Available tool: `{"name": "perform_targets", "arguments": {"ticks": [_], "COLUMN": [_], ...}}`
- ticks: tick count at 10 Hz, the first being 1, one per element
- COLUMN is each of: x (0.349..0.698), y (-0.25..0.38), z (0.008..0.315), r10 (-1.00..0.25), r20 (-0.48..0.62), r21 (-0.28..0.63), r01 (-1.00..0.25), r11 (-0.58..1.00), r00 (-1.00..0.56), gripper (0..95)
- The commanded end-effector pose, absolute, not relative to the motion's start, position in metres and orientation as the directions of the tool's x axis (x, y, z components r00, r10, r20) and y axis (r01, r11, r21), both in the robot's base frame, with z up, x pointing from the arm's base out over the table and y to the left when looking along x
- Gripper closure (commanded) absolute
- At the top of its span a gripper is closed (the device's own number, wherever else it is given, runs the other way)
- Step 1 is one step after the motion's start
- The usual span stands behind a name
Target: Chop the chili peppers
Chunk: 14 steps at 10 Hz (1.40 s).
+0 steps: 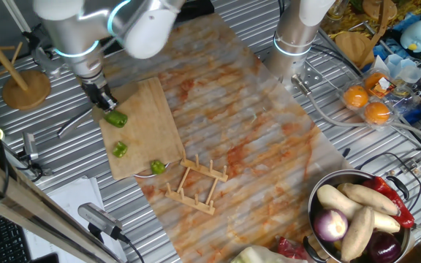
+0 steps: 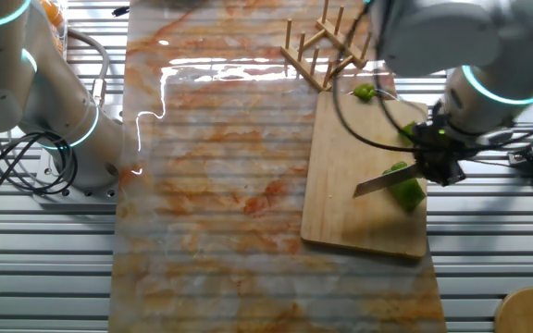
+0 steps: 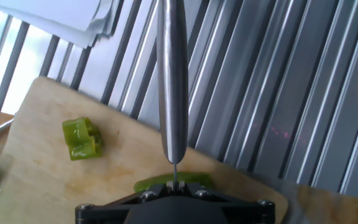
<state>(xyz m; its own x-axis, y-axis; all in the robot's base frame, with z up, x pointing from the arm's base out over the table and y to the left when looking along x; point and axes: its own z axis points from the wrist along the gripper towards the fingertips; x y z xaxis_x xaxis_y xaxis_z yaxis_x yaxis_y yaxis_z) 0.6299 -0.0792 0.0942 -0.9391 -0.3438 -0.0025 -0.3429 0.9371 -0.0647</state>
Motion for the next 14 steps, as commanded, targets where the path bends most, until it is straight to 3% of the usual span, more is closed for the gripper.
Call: {"name": "perform_targets", "arguments": {"ticks": [1, 14], "x": [0.634, 0.628], "y": [-0.085, -0.095], "z": [0.09, 0.064], "r10": [-0.357, -0.373], "r20": [-0.004, -0.014], "r21": [-0.054, -0.051], "r01": [-0.356, -0.371], "r11": [0.933, 0.927], "r00": [-0.934, -0.928], "gripper": [95.0, 95.0]}}
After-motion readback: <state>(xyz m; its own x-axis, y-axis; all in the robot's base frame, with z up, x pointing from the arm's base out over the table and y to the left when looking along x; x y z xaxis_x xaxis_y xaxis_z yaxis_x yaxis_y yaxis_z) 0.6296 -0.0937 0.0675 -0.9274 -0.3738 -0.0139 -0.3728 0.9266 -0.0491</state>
